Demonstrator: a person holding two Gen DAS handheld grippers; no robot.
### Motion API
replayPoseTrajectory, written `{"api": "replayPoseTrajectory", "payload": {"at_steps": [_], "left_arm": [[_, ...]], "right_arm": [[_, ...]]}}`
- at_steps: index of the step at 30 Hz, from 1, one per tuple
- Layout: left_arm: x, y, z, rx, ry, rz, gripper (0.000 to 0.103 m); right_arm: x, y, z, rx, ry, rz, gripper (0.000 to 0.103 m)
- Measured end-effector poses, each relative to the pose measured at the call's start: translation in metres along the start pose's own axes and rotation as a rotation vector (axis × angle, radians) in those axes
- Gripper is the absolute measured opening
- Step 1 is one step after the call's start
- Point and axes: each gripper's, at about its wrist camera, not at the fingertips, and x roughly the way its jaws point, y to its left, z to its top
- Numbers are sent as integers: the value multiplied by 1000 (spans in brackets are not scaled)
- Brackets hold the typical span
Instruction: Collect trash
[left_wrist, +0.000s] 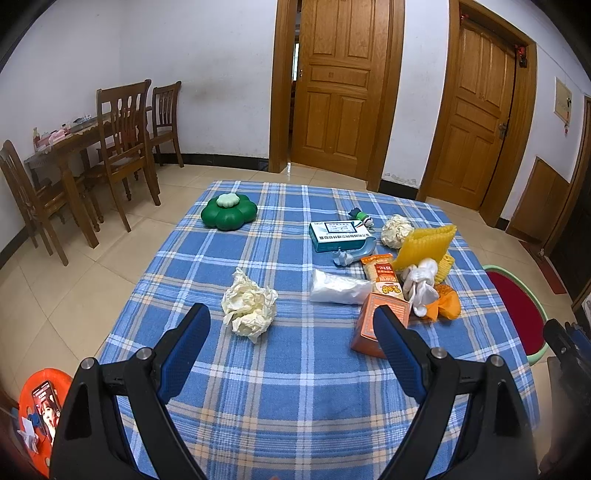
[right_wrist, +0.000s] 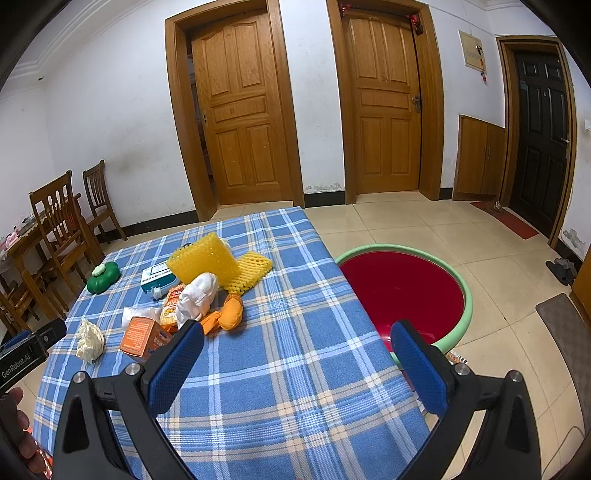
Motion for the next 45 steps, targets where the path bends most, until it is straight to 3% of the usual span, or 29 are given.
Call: {"api": "replayPoseTrajectory", "payload": {"at_steps": [45], "left_arm": [[0,4,1,0,4,2,90]], "right_arm": [[2,0,-2,5,8,3,103]]}}
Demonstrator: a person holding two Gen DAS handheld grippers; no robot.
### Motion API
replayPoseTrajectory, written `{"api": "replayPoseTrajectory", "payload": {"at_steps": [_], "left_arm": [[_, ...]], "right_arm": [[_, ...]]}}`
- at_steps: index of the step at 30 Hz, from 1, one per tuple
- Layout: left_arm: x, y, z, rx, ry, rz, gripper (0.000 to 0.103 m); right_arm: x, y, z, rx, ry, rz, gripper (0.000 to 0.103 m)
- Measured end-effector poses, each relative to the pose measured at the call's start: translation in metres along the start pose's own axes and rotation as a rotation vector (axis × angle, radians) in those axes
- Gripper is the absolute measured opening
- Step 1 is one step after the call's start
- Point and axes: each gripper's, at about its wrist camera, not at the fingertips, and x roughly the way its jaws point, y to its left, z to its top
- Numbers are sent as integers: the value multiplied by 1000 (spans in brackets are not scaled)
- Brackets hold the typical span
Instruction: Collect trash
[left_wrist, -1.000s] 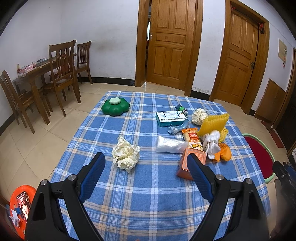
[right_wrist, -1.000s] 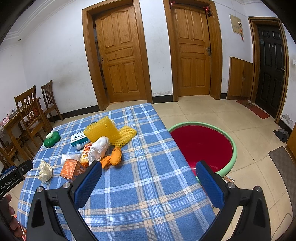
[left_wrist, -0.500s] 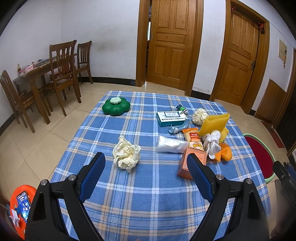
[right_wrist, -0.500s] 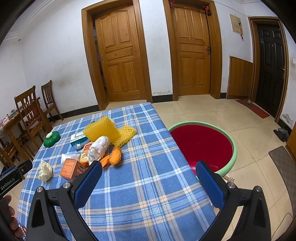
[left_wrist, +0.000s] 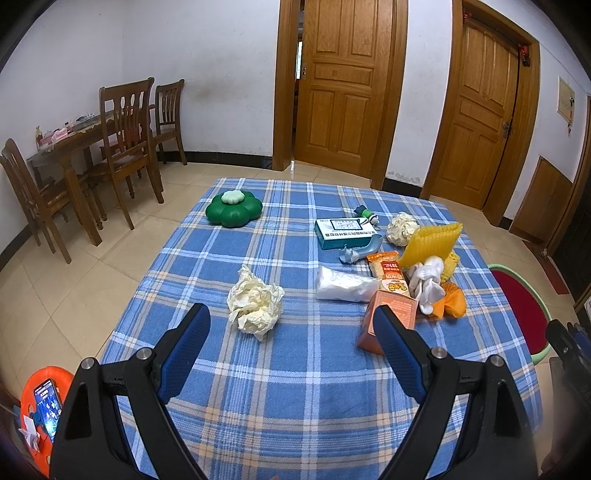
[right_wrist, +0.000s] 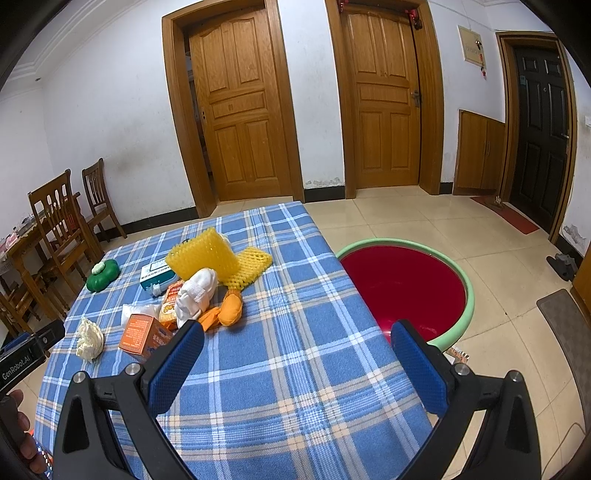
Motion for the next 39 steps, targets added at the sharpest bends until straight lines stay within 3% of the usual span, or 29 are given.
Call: {"api": "replayPoseTrajectory", "payload": {"at_steps": [21,30,39], "left_arm": [[9,13,-9,1,35,21,90],[34,37,-3,-15,82,73,90],[71,46,-6,-25,157,60,88]], "right_arm": [[4,3,-8,7,15,45,103],[17,6,-6,12,69,57,103],[34,22,-8,-12,115,58,103]]}}
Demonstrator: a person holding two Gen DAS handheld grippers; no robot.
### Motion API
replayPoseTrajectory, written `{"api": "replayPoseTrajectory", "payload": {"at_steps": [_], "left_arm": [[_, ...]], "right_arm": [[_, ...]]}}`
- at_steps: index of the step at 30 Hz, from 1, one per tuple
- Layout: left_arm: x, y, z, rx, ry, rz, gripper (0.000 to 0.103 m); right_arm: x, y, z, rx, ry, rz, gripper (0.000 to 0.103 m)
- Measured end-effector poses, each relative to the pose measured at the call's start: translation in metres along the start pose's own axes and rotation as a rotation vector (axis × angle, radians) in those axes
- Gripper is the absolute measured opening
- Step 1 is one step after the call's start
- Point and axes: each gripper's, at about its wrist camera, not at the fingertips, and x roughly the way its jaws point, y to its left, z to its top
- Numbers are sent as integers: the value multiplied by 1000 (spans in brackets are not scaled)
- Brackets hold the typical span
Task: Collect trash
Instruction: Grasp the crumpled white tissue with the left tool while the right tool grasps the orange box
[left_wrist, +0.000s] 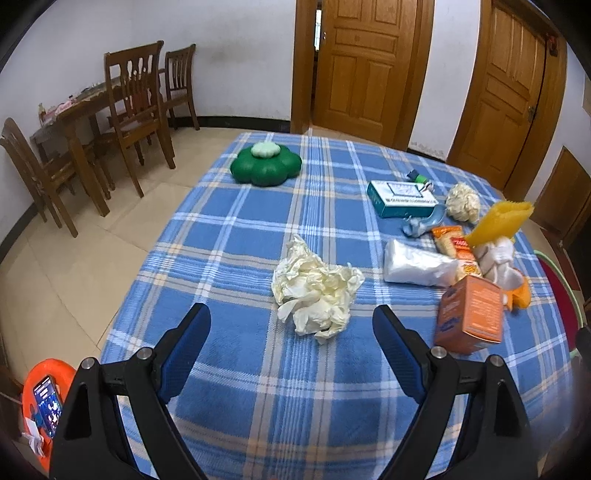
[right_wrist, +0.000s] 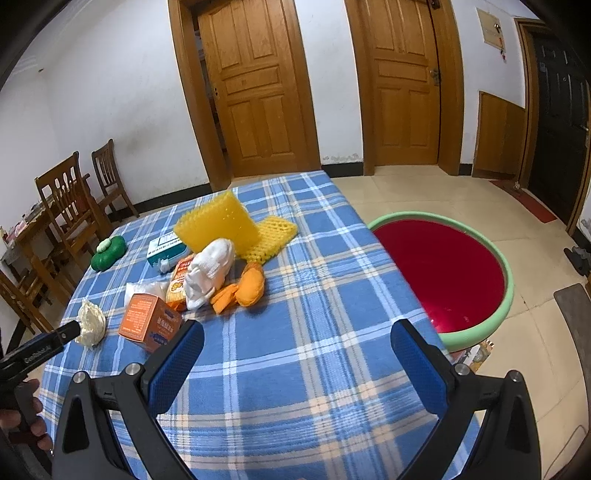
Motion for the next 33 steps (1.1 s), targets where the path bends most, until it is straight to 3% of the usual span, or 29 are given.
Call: {"api": "replayPoseTrajectory", "payload": {"at_steps": [3,9,14,18,27,33], "left_arm": [[12,-1,3,9,17,-16,84],[37,0,3,-3,71,-74,67],[44,4,0,-7,81,-147,43],[40,7,1,6,56,-202,30],[28,22,10,25,20,-298,29],[30,31,19,31,-13,-305,29]], "right_arm": [[3,6,0,2,16,0,103],[18,11,3,-2,37,-2,103],[23,22,4,-9,55,1,103],[30,34,4,-20,73,6,103],[41,74,4,-77,95,43,103],[51,103,2,-128,96,79,103]]}}
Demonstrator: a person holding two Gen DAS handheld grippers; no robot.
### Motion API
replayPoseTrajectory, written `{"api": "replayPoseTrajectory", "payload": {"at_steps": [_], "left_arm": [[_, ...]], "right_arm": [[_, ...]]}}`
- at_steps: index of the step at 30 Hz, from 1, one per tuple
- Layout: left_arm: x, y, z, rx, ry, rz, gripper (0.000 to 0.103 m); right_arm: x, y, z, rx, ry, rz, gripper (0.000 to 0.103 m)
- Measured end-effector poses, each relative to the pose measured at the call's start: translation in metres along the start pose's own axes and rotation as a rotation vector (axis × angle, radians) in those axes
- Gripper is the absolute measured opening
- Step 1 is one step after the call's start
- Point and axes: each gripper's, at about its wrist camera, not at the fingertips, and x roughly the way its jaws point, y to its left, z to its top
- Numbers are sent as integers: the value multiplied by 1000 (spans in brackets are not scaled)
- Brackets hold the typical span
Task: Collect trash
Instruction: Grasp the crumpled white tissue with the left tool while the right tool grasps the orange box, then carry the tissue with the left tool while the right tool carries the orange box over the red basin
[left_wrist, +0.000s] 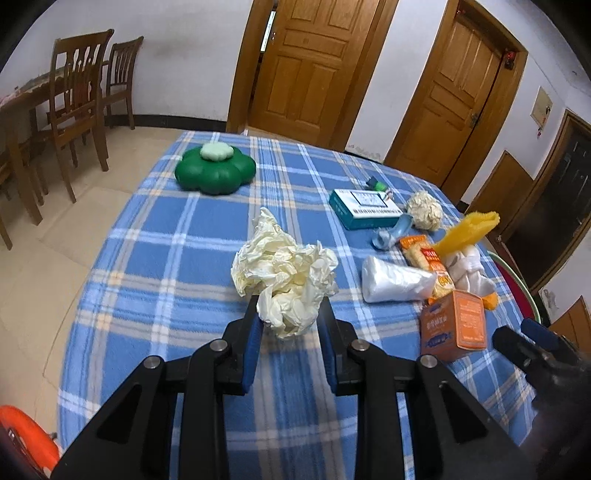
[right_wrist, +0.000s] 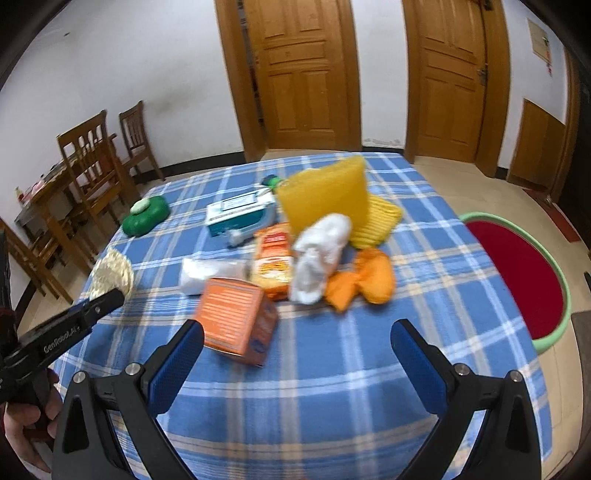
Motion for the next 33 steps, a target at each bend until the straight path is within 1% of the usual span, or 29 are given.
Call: {"api": "replayPoseTrajectory", "payload": {"at_steps": [5,11,12,13,14,16,17,19,21,22,28,33], "left_arm": [[5,8,7,-9,-7,-9,29],[16,11,14,-24,19,-43,29],[19,11,15,-24,26,-47,29],[21,11,15,-24,32,-49,29],[22,11,15,-23,38,-50,29],[25,10,15,-23,43,-54,29],[25,9,15,-23,42,-56,29],[25,6,15,-26,39,-61,29],[23,2,14,-20,37,-66,29],[22,-1,14,-15,35,-65,29],[10,-16,14,-1,20,-63,29],[1,-34,15,10,19,-84,29]], "right_arm": [[12,19,2,-45,9,5,103],[29,30,3,-84,36,6,103],[32,30,3,-85,44,11,101],[33,31,3,-86,48,15,94],[35,32,3,-90,52,20,90],[38,34,2,-102,62,28,77],[40,35,1,-108,69,36,73],[43,36,-1,-116,76,44,57],[41,33,-1,-116,73,45,51],[38,32,-2,-114,68,51,49],[17,23,-2,-117,11,79,48],[-2,7,0,-96,-35,80,48]]}}
